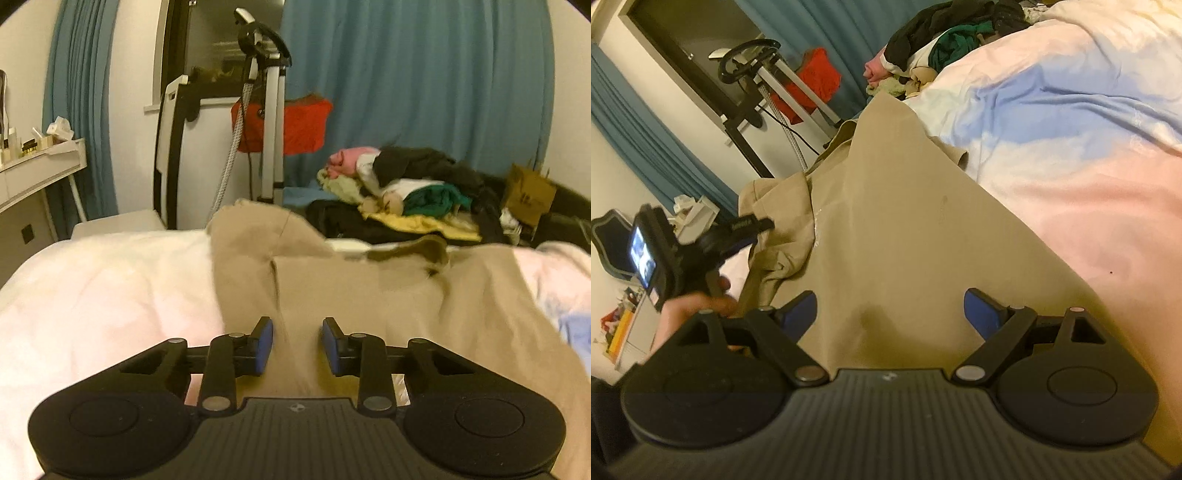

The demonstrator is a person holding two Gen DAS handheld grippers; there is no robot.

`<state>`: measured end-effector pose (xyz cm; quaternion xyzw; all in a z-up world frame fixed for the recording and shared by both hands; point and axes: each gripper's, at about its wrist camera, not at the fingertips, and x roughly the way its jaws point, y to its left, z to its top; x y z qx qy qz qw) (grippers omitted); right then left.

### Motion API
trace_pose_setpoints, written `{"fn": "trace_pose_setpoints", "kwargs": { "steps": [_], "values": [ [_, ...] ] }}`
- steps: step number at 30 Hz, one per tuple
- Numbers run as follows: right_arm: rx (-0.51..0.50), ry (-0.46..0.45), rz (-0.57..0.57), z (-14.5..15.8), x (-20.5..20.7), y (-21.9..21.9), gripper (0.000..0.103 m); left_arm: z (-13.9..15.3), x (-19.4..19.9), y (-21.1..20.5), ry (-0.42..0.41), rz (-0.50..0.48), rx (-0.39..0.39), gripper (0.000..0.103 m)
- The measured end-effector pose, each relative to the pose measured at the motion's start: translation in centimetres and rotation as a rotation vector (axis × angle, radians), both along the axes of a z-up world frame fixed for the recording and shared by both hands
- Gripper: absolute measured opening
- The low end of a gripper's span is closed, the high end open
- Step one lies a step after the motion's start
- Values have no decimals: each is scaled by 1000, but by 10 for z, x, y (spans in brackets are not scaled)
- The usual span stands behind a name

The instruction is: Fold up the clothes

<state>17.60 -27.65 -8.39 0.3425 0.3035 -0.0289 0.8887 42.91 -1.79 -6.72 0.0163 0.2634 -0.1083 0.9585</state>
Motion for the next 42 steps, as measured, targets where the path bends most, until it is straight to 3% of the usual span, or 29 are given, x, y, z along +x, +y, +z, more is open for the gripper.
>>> {"fn": "trace_pose_setpoints", "kwargs": {
  "steps": [4, 7, 8, 10, 16, 18, 24, 27, 34, 36, 42],
  "values": [
    [-29, 2, 7, -2, 3, 4, 88, -5, 22, -17, 6, -7, 37, 32],
    [-66, 5, 16, -3, 5, 9, 88, 2, 29, -7, 9, 14, -19, 31],
    [-79, 6, 20, -4, 6, 11, 88, 4, 31, -3, 9, 21, -37, 29],
    [-104, 7, 26, -5, 8, 15, 89, 9, 35, 4, 11, 35, -74, 7],
    [-137, 2, 34, -4, 7, 18, 88, 39, 44, 44, -24, 95, -173, 0],
    [-148, 7, 35, -5, 8, 20, 88, 57, 50, 69, -36, 148, -166, 0],
    [-184, 12, 39, -5, 11, 25, 88, 93, 75, 131, -31, 323, -32, 0],
    [-190, 16, 34, -5, 14, 26, 89, 92, 70, 139, -10, 249, -94, 2],
    [-213, 24, 34, -5, 20, 31, 90, 53, 45, 84, 44, -15, -187, 44],
    [-218, 22, 37, -5, 19, 31, 90, 43, 40, 64, 37, -59, -196, 43],
    [-200, 21, 36, -6, 20, 28, 90, 25, 48, 39, 50, -27, -155, 41]
  ]
}}
